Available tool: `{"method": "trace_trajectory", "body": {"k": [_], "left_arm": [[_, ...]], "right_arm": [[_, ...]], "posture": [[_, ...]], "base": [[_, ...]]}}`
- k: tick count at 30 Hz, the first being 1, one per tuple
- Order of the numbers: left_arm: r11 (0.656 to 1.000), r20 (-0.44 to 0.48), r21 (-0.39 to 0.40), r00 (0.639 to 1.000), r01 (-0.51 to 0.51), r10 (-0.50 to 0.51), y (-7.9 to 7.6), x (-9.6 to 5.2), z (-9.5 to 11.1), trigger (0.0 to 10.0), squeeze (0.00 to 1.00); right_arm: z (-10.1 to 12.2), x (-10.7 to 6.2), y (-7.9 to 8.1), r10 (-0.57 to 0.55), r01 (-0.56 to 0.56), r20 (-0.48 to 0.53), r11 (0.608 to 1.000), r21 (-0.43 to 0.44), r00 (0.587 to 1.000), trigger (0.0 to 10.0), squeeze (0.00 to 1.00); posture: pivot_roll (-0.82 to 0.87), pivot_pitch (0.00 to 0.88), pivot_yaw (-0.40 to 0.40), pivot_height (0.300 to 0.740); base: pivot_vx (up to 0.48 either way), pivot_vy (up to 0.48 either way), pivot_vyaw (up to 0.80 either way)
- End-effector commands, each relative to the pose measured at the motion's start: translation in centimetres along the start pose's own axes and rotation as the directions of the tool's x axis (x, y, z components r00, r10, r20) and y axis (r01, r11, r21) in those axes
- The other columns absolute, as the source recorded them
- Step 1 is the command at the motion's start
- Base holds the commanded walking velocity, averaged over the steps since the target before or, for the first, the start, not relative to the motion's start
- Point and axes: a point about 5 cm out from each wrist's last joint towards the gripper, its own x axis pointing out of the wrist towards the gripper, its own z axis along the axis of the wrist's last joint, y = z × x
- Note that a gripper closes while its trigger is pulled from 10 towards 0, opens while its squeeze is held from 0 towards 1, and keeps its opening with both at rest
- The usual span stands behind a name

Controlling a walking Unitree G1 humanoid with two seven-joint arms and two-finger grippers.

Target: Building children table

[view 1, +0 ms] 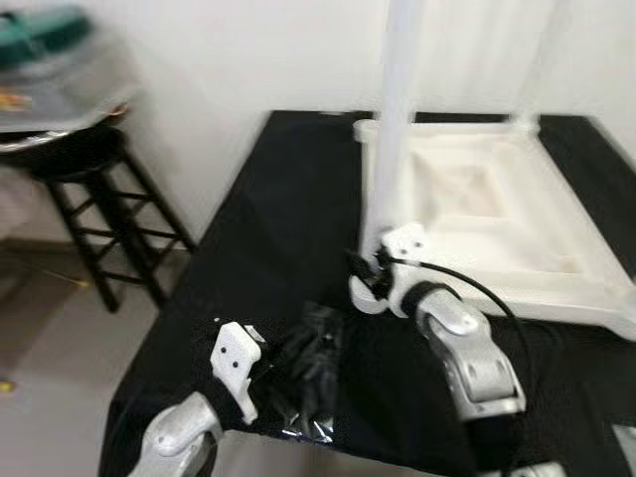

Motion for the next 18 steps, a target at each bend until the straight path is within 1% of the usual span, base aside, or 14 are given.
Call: {"method": "trace_trajectory", "body": {"k": [1, 3, 4, 6, 7, 8, 11, 12, 13, 14, 15, 16, 17, 18], "left_arm": [[1.000, -0.008, -0.002, 1.000, 0.016, -0.016, 0.0, -0.1, -0.1, 10.0, 0.00], [1.000, -0.008, -0.001, 1.000, 0.016, -0.016, 0.0, -0.1, -0.1, 10.0, 0.00], [1.000, -0.009, -0.001, 1.000, 0.015, -0.015, 0.0, -0.1, -0.1, 10.0, 0.00], [1.000, -0.009, -0.001, 1.000, 0.015, -0.015, 0.0, -0.1, -0.1, 10.0, 0.00], [1.000, -0.011, -0.005, 1.000, 0.021, -0.021, -0.1, 0.0, -0.1, 10.0, 0.00], [1.000, -0.012, -0.009, 1.000, 0.028, -0.028, -0.1, 0.0, -0.1, 10.0, 0.00], [0.999, -0.014, -0.016, 0.999, 0.040, -0.040, -0.2, 0.1, -0.1, 10.0, 0.00], [0.999, -0.013, -0.017, 0.999, 0.041, -0.041, -0.2, 0.1, -0.1, 10.0, 0.00], [0.999, -0.013, -0.017, 0.999, 0.041, -0.041, -0.2, 0.1, -0.1, 10.0, 0.00], [0.999, -0.013, -0.018, 0.999, 0.040, -0.040, -0.2, 0.1, -0.1, 10.0, 0.00], [0.999, -0.013, -0.019, 0.999, 0.040, -0.040, -0.2, 0.2, -0.2, 10.0, 0.00], [0.999, -0.013, -0.019, 0.999, 0.040, -0.040, -0.2, 0.2, -0.2, 10.0, 0.00], [0.999, -0.013, -0.019, 0.999, 0.040, -0.040, -0.2, 0.2, -0.2, 10.0, 0.00], [0.999, -0.013, -0.019, 0.999, 0.040, -0.040, -0.2, 0.2, -0.2, 10.0, 0.00]], "right_arm": [[-3.9, -0.9, -2.0, -0.108, 0.094, -0.202, 0.993, -0.077, 0.974, 0.0, 0.00], [-3.7, -0.5, -2.0, -0.093, 0.077, -0.199, 0.993, -0.085, 0.976, 0.0, 0.00], [-3.1, 0.0, -2.0, -0.093, 0.077, -0.175, 0.992, -0.100, 0.980, 10.0, 0.00], [-3.1, 0.0, -2.0, -0.093, 0.077, -0.175, 0.992, -0.100, 0.980, 10.0, 0.00], [-2.1, 0.5, -2.2, -0.073, 0.058, -0.136, 0.992, -0.112, 0.988, 10.0, 0.17], [-1.1, 0.9, -2.2, -0.045, 0.036, -0.089, 0.994, -0.106, 0.995, 10.0, 1.00], [2.0, 1.6, -2.0, 0.088, -0.082, 0.056, 0.992, -0.093, 0.995, 10.0, 1.00], [2.9, 1.6, -1.7, 0.143, -0.134, 0.091, 0.986, -0.098, 0.985, 10.0, 1.00], [2.9, 1.6, -1.7, 0.143, -0.134, 0.091, 0.986, -0.098, 0.985, 10.0, 1.00], [3.8, 1.4, -1.8, 0.215, -0.201, 0.124, 0.973, -0.114, 0.969, 10.0, 0.19], [4.5, 1.3, -2.0, 0.275, -0.256, 0.144, 0.957, -0.137, 0.951, 10.0, 0.00], [4.5, 1.3, -2.0, 0.275, -0.256, 0.144, 0.957, -0.137, 0.951, 10.0, 0.00], [4.9, 1.2, -2.2, 0.335, -0.312, 0.147, 0.936, -0.162, 0.931, 10.0, 0.00], [4.9, 1.2, -2.2, 0.335, -0.312, 0.147, 0.936, -0.162, 0.931, 10.0, 0.00]], "posture": [[0.04, 0.138, 0.013, 0.740], [0.05, 0.138, 0.016, 0.740], [0.05, 0.137, 0.011, 0.740], [0.05, 0.137, 0.011, 0.740], [0.05, 0.136, 0.010, 0.740], [0.06, 0.135, 0.011, 0.740], [0.05, 0.132, 0.010, 0.740], [0.05, 0.132, 0.009, 0.740], [0.05, 0.132, 0.009, 0.740], [0.06, 0.130, 0.009, 0.740], [0.06, 0.130, 0.009, 0.740], [0.06, 0.130, 0.009, 0.740], [0.06, 0.130, 0.006, 0.740], [0.06, 0.130, 0.006, 0.740]], "base": [[0.000, 0.000, 0.00], [0.000, 0.000, 0.00], [0.000, 0.000, 0.00], [0.000, 0.000, 0.00], [0.000, 0.000, 0.00], [0.000, 0.000, 0.00], [0.000, 0.000, 0.00], [0.000, 0.000, 0.00], [0.000, 0.000, 0.00], [0.000, 0.000, 0.00], [0.000, 0.000, 0.00], [0.000, 0.000, 0.00], [0.000, 0.000, 0.00], [0.000, 0.000, 0.00]]}}
